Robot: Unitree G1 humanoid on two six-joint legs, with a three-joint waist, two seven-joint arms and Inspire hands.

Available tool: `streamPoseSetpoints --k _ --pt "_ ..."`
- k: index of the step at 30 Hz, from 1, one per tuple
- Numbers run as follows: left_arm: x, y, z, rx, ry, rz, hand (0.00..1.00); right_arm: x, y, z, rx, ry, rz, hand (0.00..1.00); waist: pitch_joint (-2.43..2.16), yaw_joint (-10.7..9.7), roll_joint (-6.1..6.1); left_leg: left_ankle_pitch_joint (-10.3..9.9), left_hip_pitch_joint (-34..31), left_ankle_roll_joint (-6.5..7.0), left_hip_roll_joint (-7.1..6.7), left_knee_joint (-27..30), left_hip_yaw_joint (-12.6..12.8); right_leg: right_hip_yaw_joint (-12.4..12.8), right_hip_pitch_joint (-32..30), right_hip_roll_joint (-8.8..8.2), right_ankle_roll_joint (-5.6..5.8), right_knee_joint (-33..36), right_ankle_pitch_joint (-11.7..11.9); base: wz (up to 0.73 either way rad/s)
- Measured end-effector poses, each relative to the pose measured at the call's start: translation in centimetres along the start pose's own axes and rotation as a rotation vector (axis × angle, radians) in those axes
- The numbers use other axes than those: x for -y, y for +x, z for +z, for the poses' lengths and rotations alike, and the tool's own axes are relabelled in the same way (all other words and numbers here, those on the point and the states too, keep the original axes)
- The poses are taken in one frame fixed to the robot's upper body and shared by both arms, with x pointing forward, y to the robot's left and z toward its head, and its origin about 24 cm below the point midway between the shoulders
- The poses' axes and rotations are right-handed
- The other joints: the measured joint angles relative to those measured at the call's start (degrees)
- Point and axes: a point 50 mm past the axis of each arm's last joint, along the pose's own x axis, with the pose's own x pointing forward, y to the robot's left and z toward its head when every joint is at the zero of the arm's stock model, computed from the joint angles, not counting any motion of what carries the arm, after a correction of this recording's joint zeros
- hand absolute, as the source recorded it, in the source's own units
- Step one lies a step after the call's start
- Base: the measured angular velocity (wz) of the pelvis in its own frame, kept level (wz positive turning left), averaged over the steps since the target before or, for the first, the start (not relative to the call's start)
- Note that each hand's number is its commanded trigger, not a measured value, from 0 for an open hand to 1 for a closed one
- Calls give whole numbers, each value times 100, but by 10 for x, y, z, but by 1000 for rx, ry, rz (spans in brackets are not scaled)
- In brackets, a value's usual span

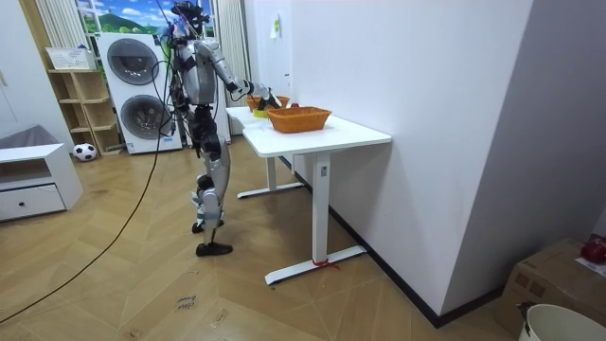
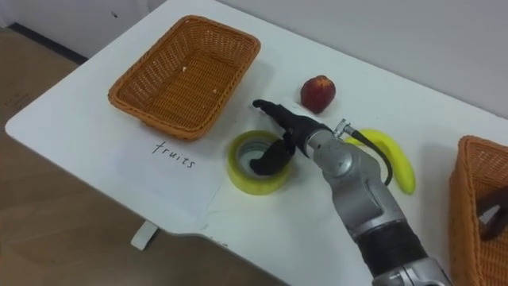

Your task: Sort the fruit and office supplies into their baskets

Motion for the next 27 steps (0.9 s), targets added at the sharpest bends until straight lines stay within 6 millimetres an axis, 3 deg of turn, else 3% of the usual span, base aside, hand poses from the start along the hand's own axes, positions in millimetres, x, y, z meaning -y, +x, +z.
streamPoseSetpoints --k 7,13,19,27 --pt "-2 1 3 3 4 2 0 12 0 4 -28 -77 -41 100 -8 15 -38 0 8 0 -1 3 -5 9 15 0 0 0 0 0" --pt "-5 2 4 7 8 8 0 11 1 3 -39 -81 -24 100 5 18 -98 0 10 0 -2 4 -9 9 17 0 0 0 0 0" --pt "-6 2 6 12 9 11 0 9 0 4 -37 -88 18 100 -10 3 -152 0 21 0 -2 4 -7 42 21 1 1 -2 0 0" --pt "-7 2 7 14 10 19 0 7 0 3 -42 -88 51 100 21 4 -184 0 64 0 -3 3 6 159 21 6 1 -3 -1 0"
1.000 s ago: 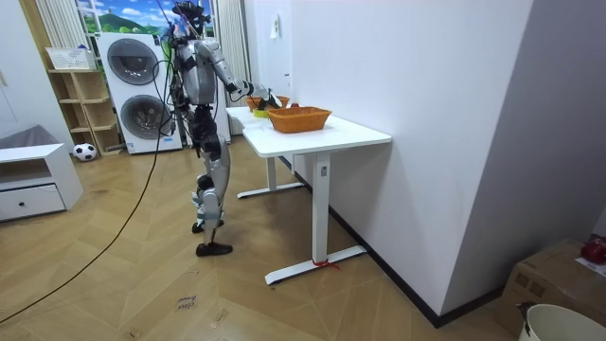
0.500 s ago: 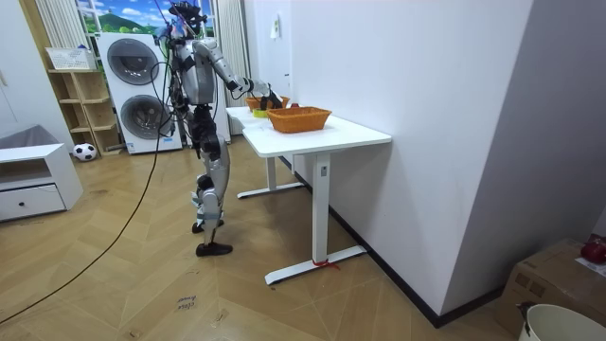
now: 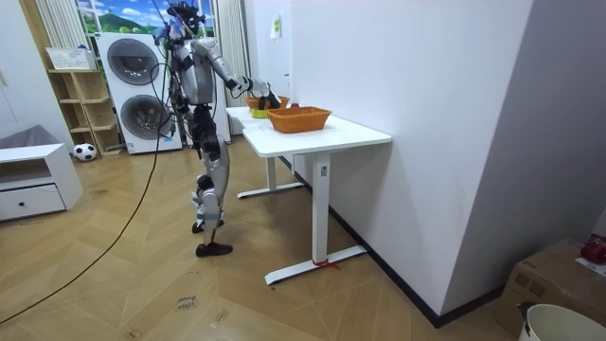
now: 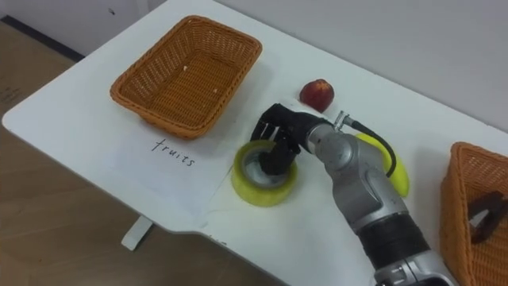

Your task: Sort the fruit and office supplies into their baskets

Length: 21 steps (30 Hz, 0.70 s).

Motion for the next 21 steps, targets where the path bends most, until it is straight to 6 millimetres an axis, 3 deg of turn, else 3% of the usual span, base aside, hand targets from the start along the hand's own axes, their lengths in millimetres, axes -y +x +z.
streamPoseSetpoints --k 9,14,21 --pt "-1 0 -1 -4 2 3 0 1 -1 0 -3 7 18 100 -9 -43 -19 1 -1 1 -3 11 4 -7 27 -2 0 0 0 0" --pt "-1 1 -3 -17 -12 -2 0 6 -9 1 17 -13 16 100 -15 -191 -21 0 -116 1 -3 56 9 5 -71 -3 0 6 0 0" --pt "-2 1 -4 -6 -79 15 0 30 -43 -8 40 -42 -128 100 -18 -394 -4 1 -129 1 -4 85 93 329 -146 2 0 7 0 -10"
